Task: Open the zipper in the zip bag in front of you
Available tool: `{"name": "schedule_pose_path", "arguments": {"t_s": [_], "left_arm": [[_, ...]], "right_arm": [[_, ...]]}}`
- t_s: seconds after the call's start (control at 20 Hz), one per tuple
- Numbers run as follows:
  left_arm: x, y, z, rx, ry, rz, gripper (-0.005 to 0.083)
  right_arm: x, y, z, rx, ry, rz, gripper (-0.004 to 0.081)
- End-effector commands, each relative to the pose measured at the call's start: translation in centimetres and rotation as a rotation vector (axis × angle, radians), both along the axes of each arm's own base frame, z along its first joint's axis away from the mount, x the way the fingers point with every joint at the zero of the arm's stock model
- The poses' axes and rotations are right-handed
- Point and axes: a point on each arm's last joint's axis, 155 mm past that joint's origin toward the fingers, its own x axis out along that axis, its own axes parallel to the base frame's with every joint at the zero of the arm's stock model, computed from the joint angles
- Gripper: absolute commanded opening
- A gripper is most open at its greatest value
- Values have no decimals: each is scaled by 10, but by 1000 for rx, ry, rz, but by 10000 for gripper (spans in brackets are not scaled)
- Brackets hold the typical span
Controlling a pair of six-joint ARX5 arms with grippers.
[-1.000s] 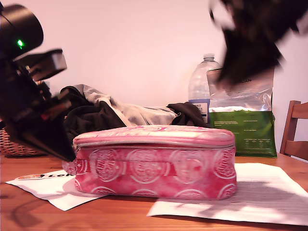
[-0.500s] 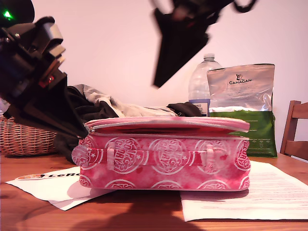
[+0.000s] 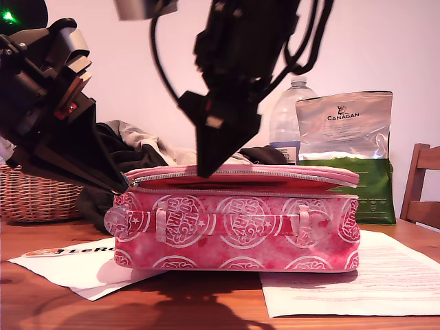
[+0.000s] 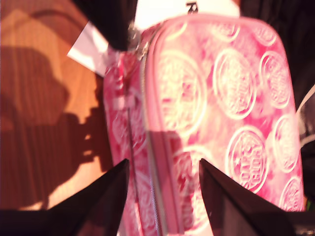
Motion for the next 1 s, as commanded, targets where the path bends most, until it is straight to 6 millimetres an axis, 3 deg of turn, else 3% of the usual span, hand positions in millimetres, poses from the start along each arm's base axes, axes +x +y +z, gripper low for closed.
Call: {"name": "schedule_pose_path", "arguments": {"t_s": [0.0, 0.15, 0.3, 0.45, 0.7, 0.75, 0.8, 0.9, 0.95], "left_arm": [[-4, -3, 5, -22, -16, -15, -19], [-6, -5, 6, -32, -12, -26, -19], [-6, -5, 6, -32, -11, -26, -19], [-6, -5, 6, -31, -11, -25, -19], [-6, -5, 6, -31, -11, -25, -19], [-6, -5, 6, -31, -10, -25, -19], [-6, -5, 6, -31, -9, -25, -19], [-6, -5, 6, -31, -10, -26, -19], [-6, -5, 6, -31, -10, -26, -19]], "right_arm": [[1, 0, -7, -20, -3, -1, 283], [2, 1, -8, -23, -6, 4, 96], [2, 2, -9, -23, -4, 5, 78], [2, 2, -10, -25, -4, 5, -3], [2, 1, -10, -34, -5, 15, -13], [-1, 1, -12, -36, 9, 19, 6], [-5, 1, -15, -45, 25, 36, 75], [-13, 2, -19, -66, 45, 73, 300], [-13, 2, -18, -71, 39, 82, 314]]}}
